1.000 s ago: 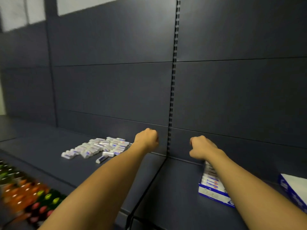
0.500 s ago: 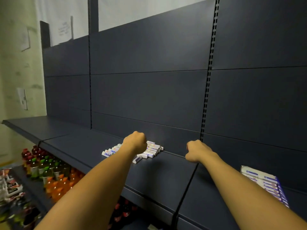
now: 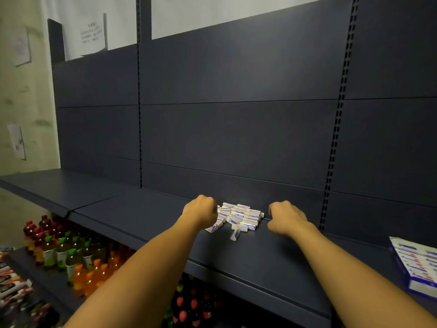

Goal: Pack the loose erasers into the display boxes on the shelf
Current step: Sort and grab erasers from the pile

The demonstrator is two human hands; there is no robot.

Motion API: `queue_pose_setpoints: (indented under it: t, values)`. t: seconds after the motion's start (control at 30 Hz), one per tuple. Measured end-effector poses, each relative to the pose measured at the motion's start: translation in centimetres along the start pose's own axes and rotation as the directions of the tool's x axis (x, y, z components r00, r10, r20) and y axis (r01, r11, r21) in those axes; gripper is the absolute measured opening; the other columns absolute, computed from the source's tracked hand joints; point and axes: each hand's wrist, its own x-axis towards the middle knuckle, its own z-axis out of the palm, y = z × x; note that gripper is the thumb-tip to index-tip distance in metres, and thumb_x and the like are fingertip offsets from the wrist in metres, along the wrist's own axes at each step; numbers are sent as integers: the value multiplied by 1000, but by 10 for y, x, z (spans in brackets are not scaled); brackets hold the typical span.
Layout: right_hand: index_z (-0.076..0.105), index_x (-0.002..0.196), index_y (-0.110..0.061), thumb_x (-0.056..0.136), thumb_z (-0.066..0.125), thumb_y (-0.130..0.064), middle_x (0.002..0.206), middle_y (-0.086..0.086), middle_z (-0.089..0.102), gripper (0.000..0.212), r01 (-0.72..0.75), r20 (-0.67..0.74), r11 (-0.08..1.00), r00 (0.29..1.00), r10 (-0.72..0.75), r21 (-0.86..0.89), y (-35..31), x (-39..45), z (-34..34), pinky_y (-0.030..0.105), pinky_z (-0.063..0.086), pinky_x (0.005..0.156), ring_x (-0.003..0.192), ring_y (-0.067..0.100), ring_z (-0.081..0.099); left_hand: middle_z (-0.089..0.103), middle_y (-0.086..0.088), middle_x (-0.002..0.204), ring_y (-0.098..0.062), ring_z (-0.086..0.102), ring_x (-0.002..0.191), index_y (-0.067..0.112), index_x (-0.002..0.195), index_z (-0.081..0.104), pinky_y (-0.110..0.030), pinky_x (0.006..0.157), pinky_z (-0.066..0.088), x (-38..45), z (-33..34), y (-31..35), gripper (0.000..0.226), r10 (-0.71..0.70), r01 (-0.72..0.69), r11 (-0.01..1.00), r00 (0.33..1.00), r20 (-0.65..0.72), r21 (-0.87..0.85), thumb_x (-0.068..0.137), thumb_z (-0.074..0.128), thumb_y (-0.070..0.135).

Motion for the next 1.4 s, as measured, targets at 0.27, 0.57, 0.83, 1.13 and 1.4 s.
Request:
queue_pose_setpoints:
  t: [0.27, 0.57, 0.83, 1.13, 1.4]
  values:
    - [63, 107, -19, 86, 58, -17, 107, 4, 63, 22, -24, -23, 1000, 999, 24, -17, -29, 35, 19, 31, 49, 66, 87, 22, 60, 69, -6, 106, -27, 66, 89, 15, 107, 72, -41, 78, 60, 32, 24, -23, 26, 60, -59, 997, 998, 21, -51, 94, 49, 15]
    - [64, 102, -20, 83, 58, -12, 101, 1, 62, 21, -26, -10, 997, 1000, 27, 75, -44, 109, 36, 35, 59, 78, 85, 20, 63, 69, -8, 104, -31, 65, 86, 15, 105, 72, -40, 75, 59, 81, 15, -41, 23, 118, -118, 993, 993, 26, 11, 91, 54, 10]
    - [64, 106, -23, 83, 59, -11, 107, 2, 62, 26, -38, -16, 996, 999, 39, 80, -41, 143, 47, 35, 58, 79, 89, 21, 62, 70, -7, 101, -31, 66, 83, 15, 98, 72, -41, 74, 60, 125, 35, -53, 24, 189, -189, 982, 982, 30, 6, 87, 53, 7]
    - [63, 113, -25, 84, 60, -10, 109, 0, 60, 33, -125, -1, 988, 992, 125, 86, -26, 155, 48, 36, 57, 83, 94, 20, 61, 70, -5, 104, -28, 65, 85, 16, 104, 74, -39, 74, 59, 162, 57, -55, 26, 279, -276, 959, 959, 58, -58, 91, 53, 7]
    - [64, 104, -28, 83, 64, -11, 101, -2, 60, 28, -182, 12, 978, 983, 182, 98, -21, 154, 56, 37, 59, 83, 89, 18, 62, 70, -2, 108, -26, 66, 93, 21, 107, 74, -41, 81, 59, 182, 84, -63, 22, 321, -312, 946, 937, 136, -82, 91, 60, 14]
